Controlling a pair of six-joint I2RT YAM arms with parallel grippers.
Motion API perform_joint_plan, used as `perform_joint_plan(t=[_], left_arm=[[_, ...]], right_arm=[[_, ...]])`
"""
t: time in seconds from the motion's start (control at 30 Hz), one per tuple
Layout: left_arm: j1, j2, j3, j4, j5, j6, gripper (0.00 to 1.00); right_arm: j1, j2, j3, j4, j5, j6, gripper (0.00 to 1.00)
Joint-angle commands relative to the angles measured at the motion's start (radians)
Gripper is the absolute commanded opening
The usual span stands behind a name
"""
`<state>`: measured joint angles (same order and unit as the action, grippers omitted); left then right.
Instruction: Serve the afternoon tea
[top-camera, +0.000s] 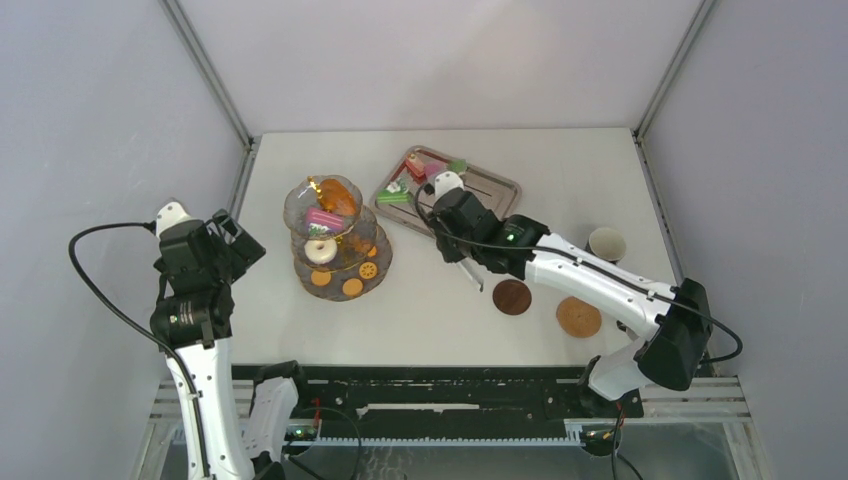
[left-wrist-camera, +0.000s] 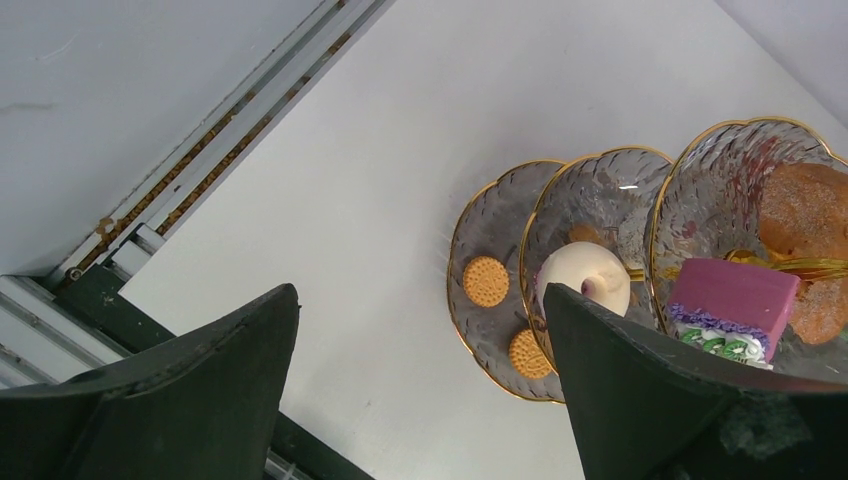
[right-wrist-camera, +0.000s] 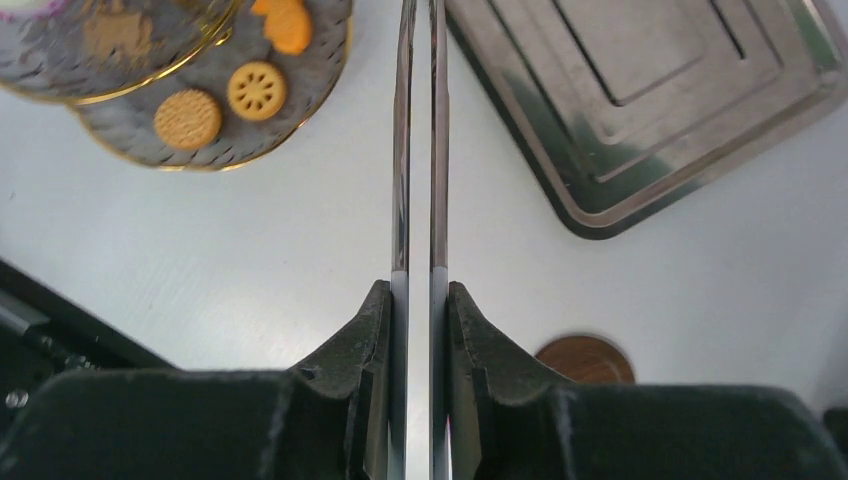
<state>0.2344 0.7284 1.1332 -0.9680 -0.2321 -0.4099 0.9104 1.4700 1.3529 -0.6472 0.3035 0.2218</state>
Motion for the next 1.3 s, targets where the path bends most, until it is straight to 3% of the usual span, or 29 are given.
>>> perform_joint_plan(t=[0.0,0.67,0.7,0.83,0.93,1.07,1.27], left_arm=[[0.006,-0.018,-0.018,0.029,0.010,0.011,0.96],[0.005,-0.040,-0.011,0.006,0.019,0.006,0.96],[0.005,-0.039,-0.012,0.006,0.020,0.006,0.96],[0.006,-0.036,-0.008,0.007,0.019,0.007,0.96],[0.005,-0.037,-0.007,0.008,0.019,0.008,0.96],[0.005,-0.036,-0.010,0.008,0.019,0.009,0.96],[0.005,-0.036,-0.011,0.008,0.020,0.008,0.96]], right_arm=[[0.045,-0.026,0.014,0.019,-0.021,-0.031,0.00],[0.180,0.081,0.140,-0.033,-0.071,-0.149,0.00],[0.181,0.081,0.137,-0.027,-0.073,-0.149,0.02],[0.186,0.082,0.139,-0.016,-0.073,-0.147,0.31],[0.185,0.070,0.134,-0.009,-0.060,-0.143,0.41],[0.185,0.057,0.133,-0.006,-0.050,-0.141,0.45],[0.185,0.005,0.110,0.027,-0.013,-0.129,0.43]])
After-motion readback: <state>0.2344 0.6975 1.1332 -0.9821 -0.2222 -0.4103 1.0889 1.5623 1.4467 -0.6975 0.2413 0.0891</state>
